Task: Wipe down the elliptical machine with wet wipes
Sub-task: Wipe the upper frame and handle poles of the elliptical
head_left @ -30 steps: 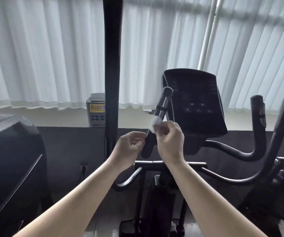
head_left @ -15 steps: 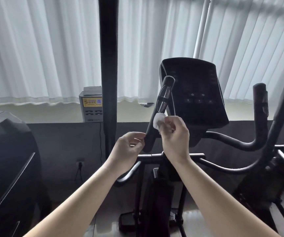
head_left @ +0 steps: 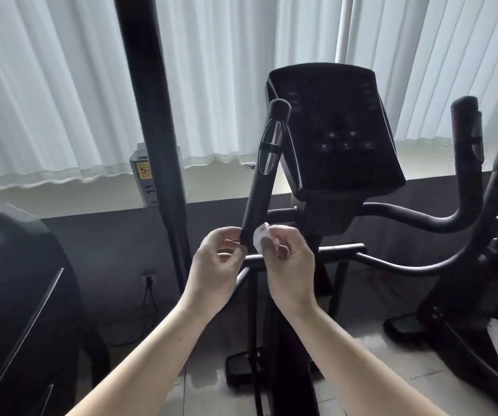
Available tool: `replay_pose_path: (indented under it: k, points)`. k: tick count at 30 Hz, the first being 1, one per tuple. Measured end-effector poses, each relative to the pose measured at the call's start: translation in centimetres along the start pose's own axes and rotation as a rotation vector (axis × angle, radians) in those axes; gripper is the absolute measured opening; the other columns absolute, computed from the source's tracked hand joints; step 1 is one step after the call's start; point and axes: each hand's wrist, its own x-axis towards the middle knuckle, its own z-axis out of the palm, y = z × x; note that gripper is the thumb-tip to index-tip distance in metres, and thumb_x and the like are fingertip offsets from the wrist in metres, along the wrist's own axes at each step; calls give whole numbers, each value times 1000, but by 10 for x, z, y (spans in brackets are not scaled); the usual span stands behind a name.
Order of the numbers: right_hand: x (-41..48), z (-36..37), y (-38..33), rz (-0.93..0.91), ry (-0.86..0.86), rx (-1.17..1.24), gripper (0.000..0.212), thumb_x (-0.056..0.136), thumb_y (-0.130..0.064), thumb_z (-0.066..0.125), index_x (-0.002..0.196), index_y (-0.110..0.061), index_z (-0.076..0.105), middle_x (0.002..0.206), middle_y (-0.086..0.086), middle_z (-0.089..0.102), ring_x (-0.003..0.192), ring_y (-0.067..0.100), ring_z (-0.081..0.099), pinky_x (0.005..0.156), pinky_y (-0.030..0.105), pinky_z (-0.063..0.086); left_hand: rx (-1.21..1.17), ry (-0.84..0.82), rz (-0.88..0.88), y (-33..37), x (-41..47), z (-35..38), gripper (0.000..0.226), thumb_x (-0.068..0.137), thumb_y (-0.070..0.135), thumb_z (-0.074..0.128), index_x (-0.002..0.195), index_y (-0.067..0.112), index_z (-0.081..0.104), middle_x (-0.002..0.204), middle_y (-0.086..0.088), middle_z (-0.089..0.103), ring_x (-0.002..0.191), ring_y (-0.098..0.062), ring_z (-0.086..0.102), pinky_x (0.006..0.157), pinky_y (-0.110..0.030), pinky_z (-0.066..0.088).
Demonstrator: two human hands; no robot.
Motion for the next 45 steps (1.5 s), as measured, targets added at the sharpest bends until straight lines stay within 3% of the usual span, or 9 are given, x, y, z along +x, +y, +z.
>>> replay_pose_path:
  k: [7, 11, 15, 20, 24, 31, 35, 39, 45]
  points:
    - [-18, 7, 45, 206, 19, -41, 7, 92, -19, 77, 87, -23, 75, 92, -2, 74, 91, 14, 72, 87, 37, 58, 9, 47, 7, -17, -1, 13, 18, 94, 19, 74, 103, 33, 68, 107, 5, 71, 96, -8, 70, 83, -19, 52]
    - [-13, 6, 32, 94, 195, 70, 7, 93, -7, 74, 94, -14, 73, 94, 0, 72, 85, 13, 70, 77, 25, 55, -30, 51, 21, -24, 3, 15, 18, 94, 16, 73, 105, 30, 68, 109, 1, 70, 99, -10, 70, 83, -16, 50]
    - [-6, 11, 48, 80, 94, 96, 9, 93, -8, 74, 94, -15, 79, 102, 1, 71, 89, 24, 70, 81, 40, 59, -29, 57, 49, -31, 3, 17, 19, 95, 16, 71, 107, 30, 67, 112, 0, 69, 105, -13, 68, 86, -19, 51]
    - [36, 7, 63, 23, 73, -144, 15, 92, -5, 72, 83, -15, 78, 94, 0, 73, 92, 7, 68, 83, 16, 51, -19, 62, 99, -41, 4, 23, 19, 98, 18, 67, 110, 33, 63, 115, -1, 67, 110, -14, 65, 86, -15, 48]
    - [59, 10, 71, 83, 73, -166, 22, 93, -10, 73, 81, -28, 75, 95, -3, 73, 93, 3, 68, 90, 24, 54, -40, 104, 142, -48, 5, 30, 19, 97, 17, 67, 109, 32, 61, 113, -4, 65, 105, -14, 64, 84, -17, 48]
    - [18, 1, 65, 145, 48, 73, 20, 92, 2, 73, 93, -15, 82, 101, 5, 70, 82, 12, 70, 75, 31, 61, -30, 122, 230, -61, 9, 33, 21, 100, 17, 65, 111, 33, 61, 114, -10, 64, 103, -22, 65, 86, -22, 50]
    - [54, 10, 88, 126, 200, -109, 18, 94, -17, 74, 84, -31, 80, 92, 1, 72, 85, 12, 69, 85, 31, 58, -42, 113, 225, -66, 10, 34, 15, 99, 22, 63, 113, 26, 60, 115, -14, 62, 97, -18, 63, 84, -22, 49]
    - [96, 17, 112, 250, 408, -159, 24, 94, -1, 67, 117, -6, 75, 119, 7, 65, 103, 21, 69, 98, 37, 56, -39, 107, 232, -68, 11, 33, 13, 100, 22, 63, 112, 26, 59, 114, -16, 61, 97, -20, 62, 82, -20, 49]
    - [79, 26, 104, 228, 206, -132, 15, 91, -2, 73, 99, -11, 81, 104, 1, 70, 95, 9, 69, 95, 22, 53, -45, 94, 257, -72, 14, 32, 15, 98, 27, 62, 112, 22, 60, 114, -17, 60, 95, -19, 61, 81, -21, 49]
